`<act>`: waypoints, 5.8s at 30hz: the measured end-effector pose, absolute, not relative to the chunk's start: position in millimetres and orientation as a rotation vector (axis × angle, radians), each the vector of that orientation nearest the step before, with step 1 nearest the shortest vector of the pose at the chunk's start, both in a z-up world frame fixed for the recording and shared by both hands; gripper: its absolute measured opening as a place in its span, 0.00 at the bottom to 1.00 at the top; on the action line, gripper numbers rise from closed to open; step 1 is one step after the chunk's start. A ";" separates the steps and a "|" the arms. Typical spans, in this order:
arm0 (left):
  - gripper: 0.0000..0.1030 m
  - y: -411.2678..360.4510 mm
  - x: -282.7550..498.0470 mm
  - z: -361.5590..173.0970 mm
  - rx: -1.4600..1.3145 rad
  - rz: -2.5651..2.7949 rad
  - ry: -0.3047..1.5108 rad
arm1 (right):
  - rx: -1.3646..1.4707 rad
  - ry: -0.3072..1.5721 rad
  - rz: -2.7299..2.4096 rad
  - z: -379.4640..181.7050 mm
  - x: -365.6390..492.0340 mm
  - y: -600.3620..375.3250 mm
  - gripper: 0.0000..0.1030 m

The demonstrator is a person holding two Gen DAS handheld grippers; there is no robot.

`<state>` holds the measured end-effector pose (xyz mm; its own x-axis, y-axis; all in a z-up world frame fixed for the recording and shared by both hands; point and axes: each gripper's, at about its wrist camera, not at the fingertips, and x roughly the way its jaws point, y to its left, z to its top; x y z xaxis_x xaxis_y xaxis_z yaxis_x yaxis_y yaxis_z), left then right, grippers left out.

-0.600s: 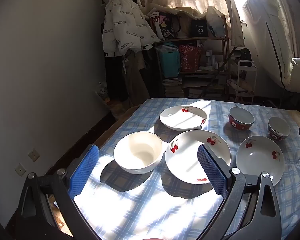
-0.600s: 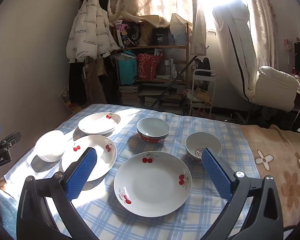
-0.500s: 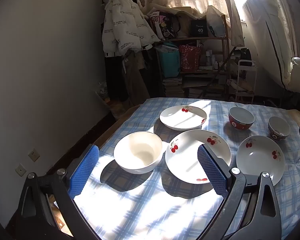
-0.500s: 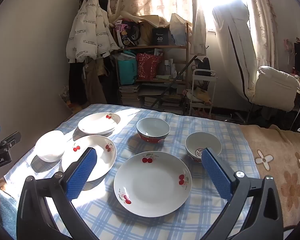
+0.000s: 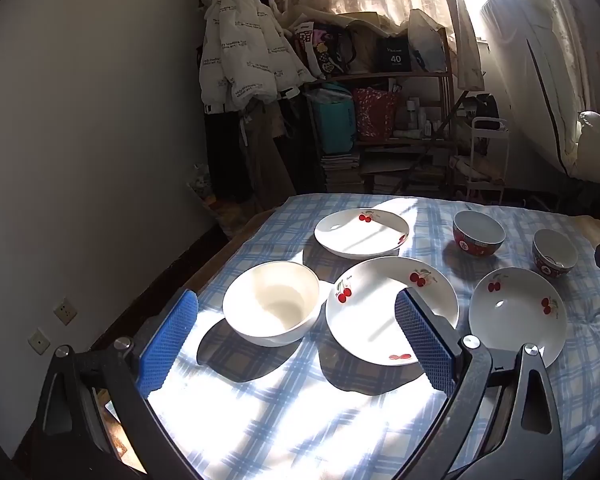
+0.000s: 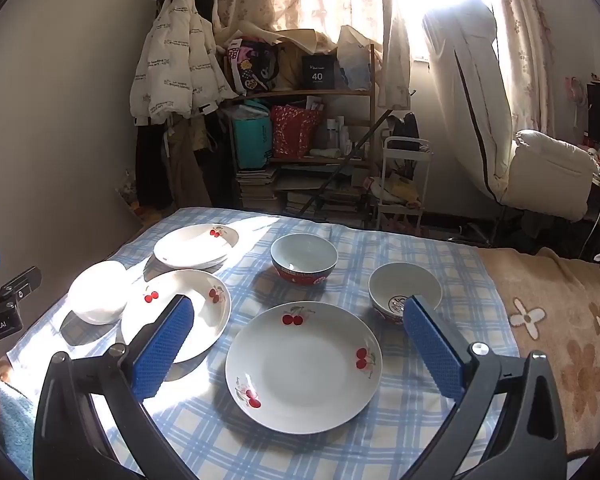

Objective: Organize plates and bowls

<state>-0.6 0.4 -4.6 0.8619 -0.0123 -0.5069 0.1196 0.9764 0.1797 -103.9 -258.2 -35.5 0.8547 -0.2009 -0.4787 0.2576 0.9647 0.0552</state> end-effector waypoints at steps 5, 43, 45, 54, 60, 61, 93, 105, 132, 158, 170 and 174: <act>0.95 -2.2 -1.5 -2.2 0.219 -0.069 0.528 | 0.119 0.490 -0.242 -35.6 -103.8 -258.2 1.00; 0.95 -2.9 -1.1 -4.9 0.225 -0.069 0.533 | 0.120 0.493 -0.243 -36.1 -103.1 -258.8 1.00; 0.95 -3.1 -1.1 -5.1 0.226 -0.068 0.534 | 0.120 0.493 -0.243 -36.1 -103.2 -258.8 1.00; 0.95 -3.5 -1.2 -5.4 0.228 -0.070 0.534 | 0.120 0.493 -0.243 -36.2 -103.1 -258.7 1.00; 0.95 -3.6 -1.4 -5.6 0.228 -0.069 0.534 | 0.120 0.493 -0.243 -36.4 -103.3 -258.7 1.00; 0.95 -3.6 -1.3 -5.7 0.229 -0.069 0.534 | 0.119 0.494 -0.242 -36.4 -103.1 -258.7 1.00; 0.95 -14.0 9.3 -16.8 0.255 -0.104 0.602 | 0.130 0.535 -0.275 -56.9 -94.3 -274.1 1.00; 0.95 -50.6 29.5 -7.8 0.262 -0.183 0.667 | 0.144 0.574 -0.282 -54.0 -74.8 -293.1 1.00; 0.95 -144.0 85.1 -74.2 0.267 -0.224 0.913 | 0.178 0.801 -0.293 -100.4 -19.4 -351.1 0.93; 0.95 -172.4 76.9 -144.0 0.238 -0.331 1.164 | 0.204 1.013 -0.222 -156.0 6.7 -368.7 0.66; 0.94 -177.4 79.9 -151.3 0.228 -0.349 1.197 | 0.268 1.048 -0.214 -171.1 16.9 -379.3 0.62; 0.94 -182.4 72.4 -143.6 0.209 -0.378 1.187 | 0.281 1.060 -0.215 -175.8 19.7 -382.3 0.60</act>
<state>72.4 -182.4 -143.6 0.3223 -0.1767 -0.9300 0.3932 0.9187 -0.0383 19.7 -382.3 -175.8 0.4737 -0.0392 -0.8798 0.3075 0.9435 0.1235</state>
